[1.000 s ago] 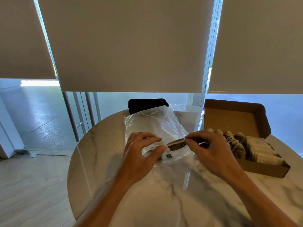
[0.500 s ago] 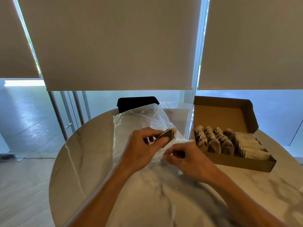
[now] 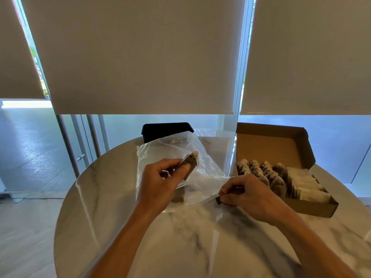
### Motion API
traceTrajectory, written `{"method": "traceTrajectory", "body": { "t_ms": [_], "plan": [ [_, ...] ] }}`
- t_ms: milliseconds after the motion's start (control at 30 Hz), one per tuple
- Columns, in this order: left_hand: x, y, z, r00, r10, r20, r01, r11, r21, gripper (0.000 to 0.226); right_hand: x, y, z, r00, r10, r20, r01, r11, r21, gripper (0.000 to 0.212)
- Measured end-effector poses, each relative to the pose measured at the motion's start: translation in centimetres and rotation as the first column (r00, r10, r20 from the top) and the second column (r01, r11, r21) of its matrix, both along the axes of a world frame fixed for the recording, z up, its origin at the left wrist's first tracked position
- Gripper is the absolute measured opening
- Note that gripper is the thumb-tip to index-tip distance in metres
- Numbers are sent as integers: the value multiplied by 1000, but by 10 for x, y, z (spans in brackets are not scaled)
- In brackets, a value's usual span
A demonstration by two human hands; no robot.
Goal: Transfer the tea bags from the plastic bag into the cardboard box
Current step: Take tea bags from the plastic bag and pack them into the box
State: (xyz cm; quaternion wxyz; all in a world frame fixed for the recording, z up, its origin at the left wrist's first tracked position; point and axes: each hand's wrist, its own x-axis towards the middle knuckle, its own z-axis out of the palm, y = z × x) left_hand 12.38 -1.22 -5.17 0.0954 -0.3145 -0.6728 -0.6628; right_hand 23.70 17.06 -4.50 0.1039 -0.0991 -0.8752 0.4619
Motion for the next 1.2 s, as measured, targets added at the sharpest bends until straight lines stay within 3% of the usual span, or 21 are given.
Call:
{"method": "traceTrajectory", "body": {
  "t_ms": [233,433,500,700,867,1033,1200],
  "plan": [
    [-1,-1,-2,997,38,-71,-41,999,-29,8,3,1,0,998,11,59,-15,998,55,19],
    [2,1,-7,997,47,-57,-54,991,-120,4,9,-1,10,987,15,-159,-67,943,-326,27],
    [5,2,-7,997,40,-65,-50,986,-160,2,9,-5,11,980,13,-199,-85,930,-359,29],
    [14,3,-5,990,-57,-129,20,963,-269,7,0,-18,6,964,-37,-265,-34,965,-261,44],
    [14,5,-8,983,-91,-160,30,937,-347,5,-3,-19,3,968,-37,-247,-10,982,-187,29],
    [8,5,-14,959,-46,-280,-71,917,-393,16,-6,-18,0,967,-36,-253,-2,989,-150,17],
    [-4,-7,-24,937,-39,-348,-150,853,-500,13,5,13,24,945,-176,-277,188,982,16,18]
  ]
}}
